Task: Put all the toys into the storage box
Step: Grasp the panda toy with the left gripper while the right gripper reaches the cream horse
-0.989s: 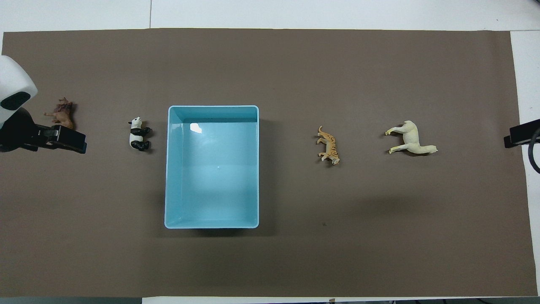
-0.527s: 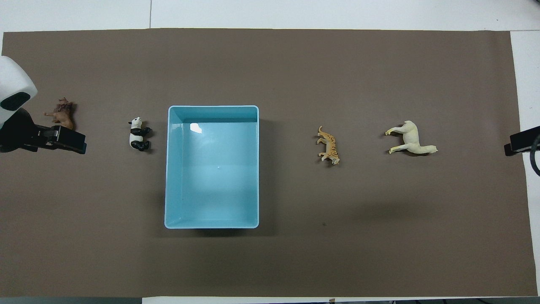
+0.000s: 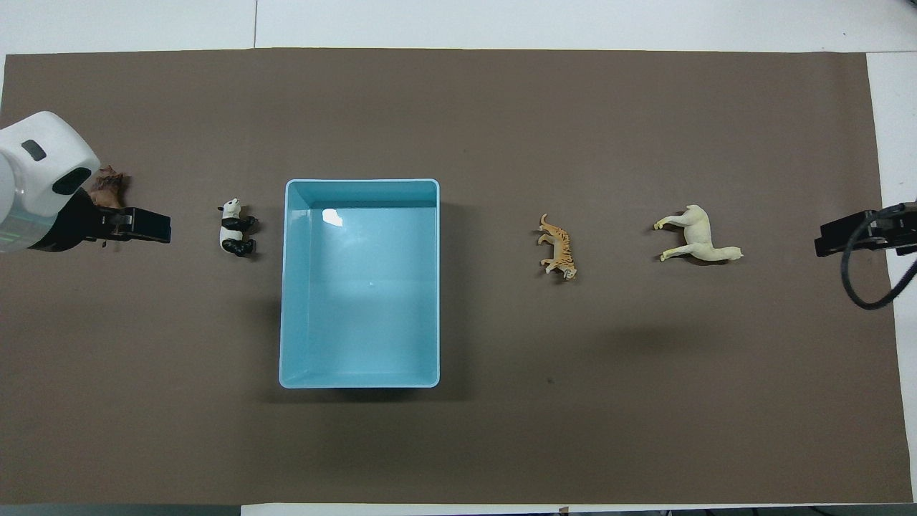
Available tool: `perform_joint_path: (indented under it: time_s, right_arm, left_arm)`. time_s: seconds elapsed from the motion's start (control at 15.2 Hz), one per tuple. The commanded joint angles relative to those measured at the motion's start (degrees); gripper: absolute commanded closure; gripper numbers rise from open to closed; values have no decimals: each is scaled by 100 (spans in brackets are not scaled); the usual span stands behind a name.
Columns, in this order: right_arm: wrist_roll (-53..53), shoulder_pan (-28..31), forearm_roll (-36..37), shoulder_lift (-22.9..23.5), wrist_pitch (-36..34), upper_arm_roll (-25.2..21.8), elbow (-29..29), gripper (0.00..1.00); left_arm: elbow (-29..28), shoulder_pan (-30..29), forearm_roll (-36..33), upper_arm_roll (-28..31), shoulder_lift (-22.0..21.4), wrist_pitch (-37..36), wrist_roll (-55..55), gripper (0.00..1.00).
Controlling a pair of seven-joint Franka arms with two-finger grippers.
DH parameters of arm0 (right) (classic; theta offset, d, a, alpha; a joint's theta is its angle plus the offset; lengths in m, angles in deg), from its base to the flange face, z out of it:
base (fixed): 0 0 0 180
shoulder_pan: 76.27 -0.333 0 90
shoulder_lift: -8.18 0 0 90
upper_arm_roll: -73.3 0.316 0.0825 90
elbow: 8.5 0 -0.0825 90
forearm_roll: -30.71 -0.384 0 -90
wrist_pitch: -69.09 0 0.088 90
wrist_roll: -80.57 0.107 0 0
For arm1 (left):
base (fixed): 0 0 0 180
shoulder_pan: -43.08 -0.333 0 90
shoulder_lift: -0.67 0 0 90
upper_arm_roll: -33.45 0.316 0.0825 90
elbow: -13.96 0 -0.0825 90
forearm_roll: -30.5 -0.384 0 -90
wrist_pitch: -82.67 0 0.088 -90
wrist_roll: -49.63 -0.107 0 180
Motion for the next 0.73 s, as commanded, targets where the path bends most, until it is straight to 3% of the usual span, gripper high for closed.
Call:
perform_joint_path:
  time_s: [0.0,0.13,0.33,0.53,0.66]
  right_arm:
    - [88,-6,17,147,824,13,-689,0]
    - [97,-102,8,516,1420,13,-743,0]
    - [88,-173,17,869,2264,13,-1023,0]
    - [18,-182,17,1185,3346,13,-1489,0]
    - [-52,-182,17,1440,3559,22,-1490,0]
  left_arm:
    - [-39,-41,25,-41,562,699,179,0]
    - [-170,-14,25,-41,879,1155,188,0]
    - [-941,56,26,-50,968,2183,416,0]
    - [-1155,126,25,-41,1143,2353,417,0]
    - [-1146,144,25,-50,1293,2379,434,0]
